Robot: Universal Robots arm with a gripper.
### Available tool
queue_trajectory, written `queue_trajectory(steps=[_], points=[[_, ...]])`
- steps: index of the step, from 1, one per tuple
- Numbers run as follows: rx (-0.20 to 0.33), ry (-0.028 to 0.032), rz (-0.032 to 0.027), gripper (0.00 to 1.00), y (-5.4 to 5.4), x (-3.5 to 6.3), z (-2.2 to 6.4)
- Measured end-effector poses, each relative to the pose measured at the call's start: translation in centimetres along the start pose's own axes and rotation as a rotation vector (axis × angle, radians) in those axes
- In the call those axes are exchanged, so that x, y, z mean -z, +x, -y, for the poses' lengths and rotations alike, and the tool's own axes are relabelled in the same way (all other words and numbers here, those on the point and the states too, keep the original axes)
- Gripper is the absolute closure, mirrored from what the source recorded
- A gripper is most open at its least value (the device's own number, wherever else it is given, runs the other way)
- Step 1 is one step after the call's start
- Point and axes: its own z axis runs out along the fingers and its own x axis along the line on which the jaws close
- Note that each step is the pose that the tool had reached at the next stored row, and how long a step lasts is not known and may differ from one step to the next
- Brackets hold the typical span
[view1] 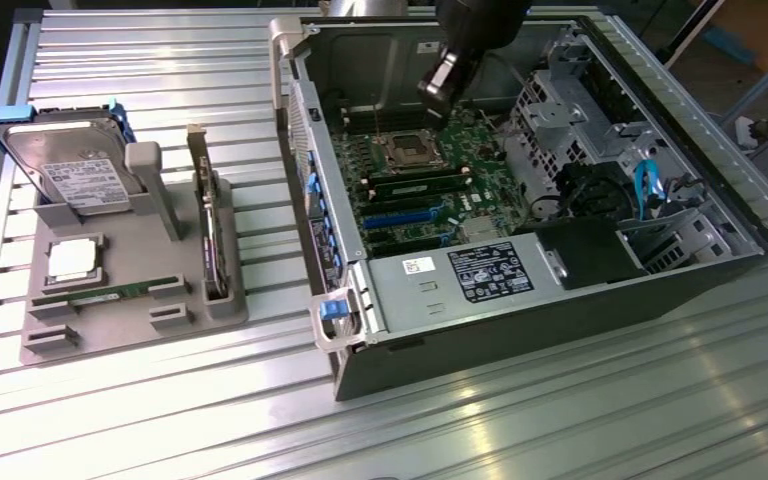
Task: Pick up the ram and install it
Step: 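Press down the ram until it locks into place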
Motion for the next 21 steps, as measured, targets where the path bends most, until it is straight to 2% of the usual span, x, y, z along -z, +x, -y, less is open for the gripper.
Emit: queue_trajectory(steps=[2, 5, 21], points=[[-0.047, 0.0009, 0.0012, 0.89, 0.00, 0.00, 0.00], [-0.149, 0.0029, 0.0039, 0.89, 0.00, 0.00, 0.00], [-0.502, 0.0101, 0.0129, 0.89, 0.00, 0.00, 0.00]])
